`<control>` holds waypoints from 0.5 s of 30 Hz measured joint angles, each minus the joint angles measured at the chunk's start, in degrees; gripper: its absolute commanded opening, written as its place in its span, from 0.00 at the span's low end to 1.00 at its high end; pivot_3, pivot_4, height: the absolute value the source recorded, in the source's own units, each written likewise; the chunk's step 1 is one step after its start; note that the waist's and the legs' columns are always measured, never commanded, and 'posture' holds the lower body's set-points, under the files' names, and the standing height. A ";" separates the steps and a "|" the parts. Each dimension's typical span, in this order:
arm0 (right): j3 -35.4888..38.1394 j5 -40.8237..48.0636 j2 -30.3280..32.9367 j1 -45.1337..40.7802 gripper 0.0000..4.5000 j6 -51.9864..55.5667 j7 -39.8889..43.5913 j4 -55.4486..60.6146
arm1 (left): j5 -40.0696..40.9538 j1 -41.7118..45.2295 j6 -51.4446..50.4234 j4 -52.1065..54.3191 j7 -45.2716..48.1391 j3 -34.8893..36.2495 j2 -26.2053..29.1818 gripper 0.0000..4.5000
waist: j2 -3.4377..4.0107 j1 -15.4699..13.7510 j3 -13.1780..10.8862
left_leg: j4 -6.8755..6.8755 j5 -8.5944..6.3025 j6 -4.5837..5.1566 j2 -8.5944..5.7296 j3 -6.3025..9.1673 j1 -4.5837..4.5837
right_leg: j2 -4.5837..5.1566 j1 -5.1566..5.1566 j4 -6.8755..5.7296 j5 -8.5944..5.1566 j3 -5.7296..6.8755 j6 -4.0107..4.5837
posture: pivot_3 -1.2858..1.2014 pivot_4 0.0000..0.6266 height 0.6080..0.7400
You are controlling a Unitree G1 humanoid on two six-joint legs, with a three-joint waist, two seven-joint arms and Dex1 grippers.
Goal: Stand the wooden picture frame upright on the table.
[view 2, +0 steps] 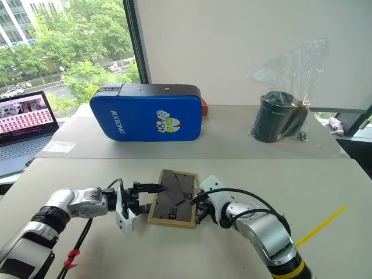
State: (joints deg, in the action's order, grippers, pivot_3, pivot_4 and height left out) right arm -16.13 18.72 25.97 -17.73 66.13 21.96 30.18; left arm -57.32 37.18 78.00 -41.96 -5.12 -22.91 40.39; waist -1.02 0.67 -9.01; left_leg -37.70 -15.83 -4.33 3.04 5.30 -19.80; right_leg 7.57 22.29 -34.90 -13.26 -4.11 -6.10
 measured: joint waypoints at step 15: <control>6.93 1.59 5.55 -4.10 0.00 -0.22 3.37 -6.99 | 3.15 -5.40 -0.16 6.17 -2.68 -1.07 1.65 0.26 | -0.07 0.07 -0.12 | 0.02 0.00 0.00 0.00 0.02 -0.19 | 0.00 0.17 0.02 -0.04 0.01 0.00 | 0.52 0.24 1.00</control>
State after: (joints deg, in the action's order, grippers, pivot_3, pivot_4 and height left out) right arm -9.20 20.32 31.52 -21.83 65.91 25.33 23.19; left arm -54.16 31.78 77.84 -35.79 -7.80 -23.98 42.04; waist -1.09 0.75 -9.13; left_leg -37.69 -15.84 -4.33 3.05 5.32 -19.99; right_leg 7.57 22.46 -34.88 -13.30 -4.10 -6.10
